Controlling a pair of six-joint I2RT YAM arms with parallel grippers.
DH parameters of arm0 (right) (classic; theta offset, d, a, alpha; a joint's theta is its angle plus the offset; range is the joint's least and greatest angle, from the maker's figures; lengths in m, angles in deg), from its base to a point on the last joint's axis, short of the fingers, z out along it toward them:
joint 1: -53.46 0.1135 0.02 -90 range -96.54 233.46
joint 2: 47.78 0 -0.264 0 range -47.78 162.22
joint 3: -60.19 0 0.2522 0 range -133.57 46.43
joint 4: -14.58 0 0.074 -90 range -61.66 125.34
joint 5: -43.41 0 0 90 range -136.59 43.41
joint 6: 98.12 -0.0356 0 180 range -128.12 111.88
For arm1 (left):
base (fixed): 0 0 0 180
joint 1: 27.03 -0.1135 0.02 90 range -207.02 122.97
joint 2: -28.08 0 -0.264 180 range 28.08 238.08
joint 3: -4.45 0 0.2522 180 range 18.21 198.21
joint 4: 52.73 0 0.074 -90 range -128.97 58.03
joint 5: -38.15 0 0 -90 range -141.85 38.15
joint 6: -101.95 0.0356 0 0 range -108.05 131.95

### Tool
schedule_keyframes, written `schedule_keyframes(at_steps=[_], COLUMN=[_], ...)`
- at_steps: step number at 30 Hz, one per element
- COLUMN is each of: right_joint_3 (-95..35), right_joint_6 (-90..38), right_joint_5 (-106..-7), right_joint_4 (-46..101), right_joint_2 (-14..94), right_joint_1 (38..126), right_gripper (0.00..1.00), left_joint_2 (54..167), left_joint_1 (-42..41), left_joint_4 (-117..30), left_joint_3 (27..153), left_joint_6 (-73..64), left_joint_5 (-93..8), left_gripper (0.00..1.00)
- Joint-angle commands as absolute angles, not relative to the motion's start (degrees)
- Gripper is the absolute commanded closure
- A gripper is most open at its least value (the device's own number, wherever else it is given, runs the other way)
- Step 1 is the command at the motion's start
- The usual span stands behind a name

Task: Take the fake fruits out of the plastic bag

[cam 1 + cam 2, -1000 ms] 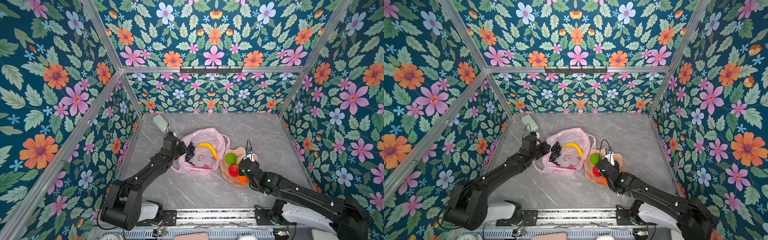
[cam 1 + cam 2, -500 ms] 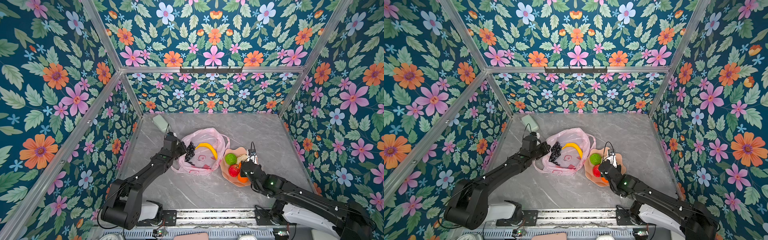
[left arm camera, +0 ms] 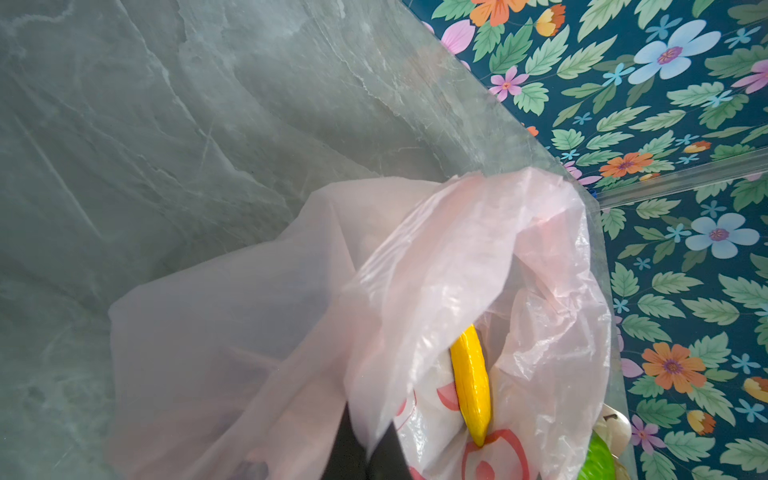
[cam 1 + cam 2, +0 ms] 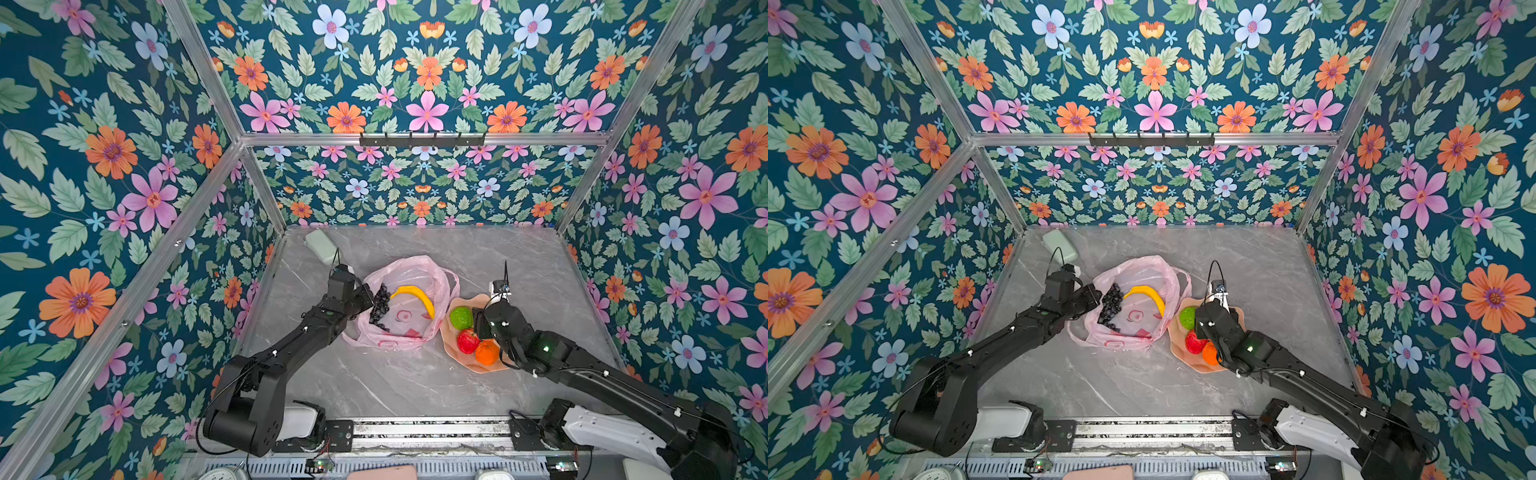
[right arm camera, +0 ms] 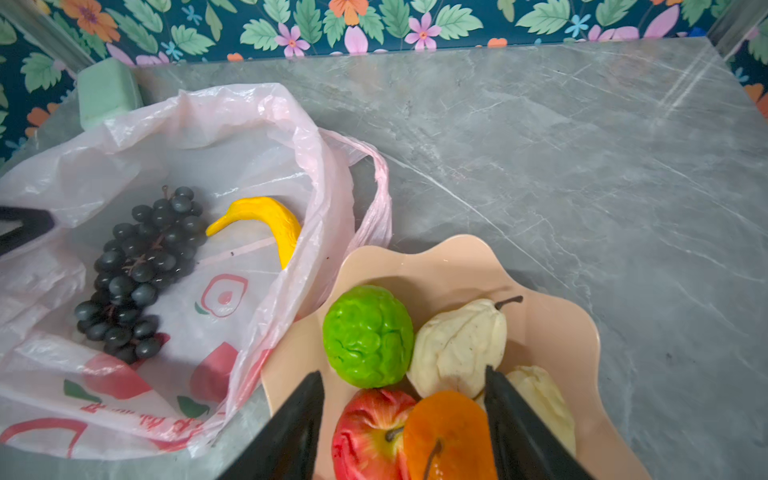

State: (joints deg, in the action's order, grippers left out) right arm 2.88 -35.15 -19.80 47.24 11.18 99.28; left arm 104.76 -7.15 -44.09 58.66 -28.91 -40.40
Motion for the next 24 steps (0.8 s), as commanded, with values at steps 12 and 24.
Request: schedule_keyframes(at_steps=[12,24], right_joint_3=[-26.7,-49.0], right_joint_6=[-14.4,-10.5], right_joint_5=[-37.2,-40.2], right_joint_4=[59.1,72.4], right_joint_2=[37.4,63.5], right_joint_1=[98.2,98.0], right_gripper=[0.23,0.31], left_joint_2=[103.4,103.0], left_joint_1=[-7.2,-7.6], left_joint_4=[-41.7,-42.9], left_joint_3=[58.7,57.2], left_joint_6=[-25.0,-24.4], left_joint_5=[-44.0,-43.8], left_gripper=[1.0,1.0])
